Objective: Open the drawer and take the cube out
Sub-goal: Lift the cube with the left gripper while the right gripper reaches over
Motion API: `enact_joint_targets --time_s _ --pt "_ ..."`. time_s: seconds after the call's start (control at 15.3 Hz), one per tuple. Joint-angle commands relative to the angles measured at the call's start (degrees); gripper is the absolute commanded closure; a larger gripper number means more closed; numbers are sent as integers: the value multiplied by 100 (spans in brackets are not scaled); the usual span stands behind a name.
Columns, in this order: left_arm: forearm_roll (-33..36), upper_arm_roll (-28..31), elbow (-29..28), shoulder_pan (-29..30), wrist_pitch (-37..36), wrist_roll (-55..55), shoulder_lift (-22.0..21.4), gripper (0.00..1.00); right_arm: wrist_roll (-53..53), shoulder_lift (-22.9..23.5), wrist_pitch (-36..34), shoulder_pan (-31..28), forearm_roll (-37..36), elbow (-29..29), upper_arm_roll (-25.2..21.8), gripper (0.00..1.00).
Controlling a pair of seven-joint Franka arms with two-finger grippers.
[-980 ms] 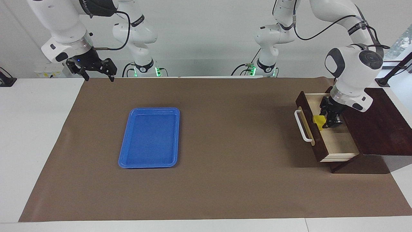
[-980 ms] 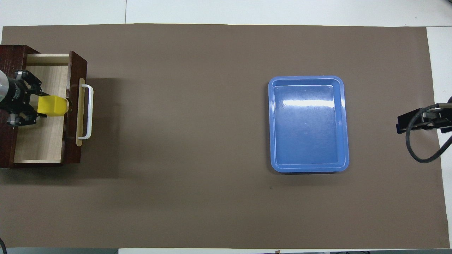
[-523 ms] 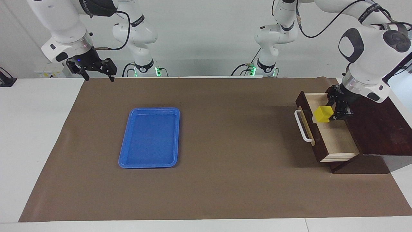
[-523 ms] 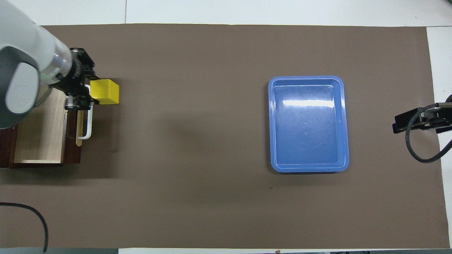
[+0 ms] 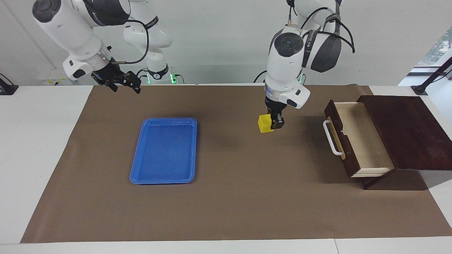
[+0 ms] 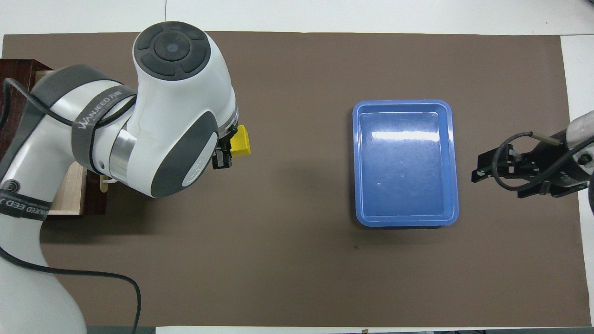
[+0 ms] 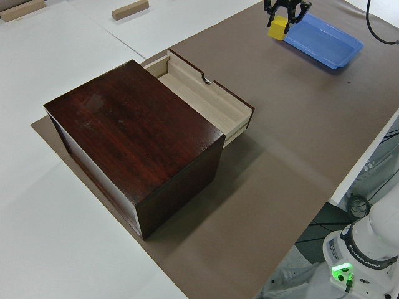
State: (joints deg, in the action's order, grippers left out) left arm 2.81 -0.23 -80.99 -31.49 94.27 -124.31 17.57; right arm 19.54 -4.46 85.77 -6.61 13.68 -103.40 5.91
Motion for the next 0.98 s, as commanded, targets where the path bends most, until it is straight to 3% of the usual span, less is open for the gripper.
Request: enact_joint_targets --time_s 0.0,0.33,0.52,0.92 --pt "70 94 251 -67 -190 -76 71 100 1197 66 404 246 582 -506 25 0" --pt "106 102 242 -24 -111 -58 71 100 3676 980 1641 1072 1996 -524 25 0" --pt "97 102 224 -15 -49 -67 71 100 4223 1035 2179 1443 2699 -804 25 0" --pt "88 102 207 -6 30 -58 63 100 4875 1649 2576 1987 3869 -533 25 0"
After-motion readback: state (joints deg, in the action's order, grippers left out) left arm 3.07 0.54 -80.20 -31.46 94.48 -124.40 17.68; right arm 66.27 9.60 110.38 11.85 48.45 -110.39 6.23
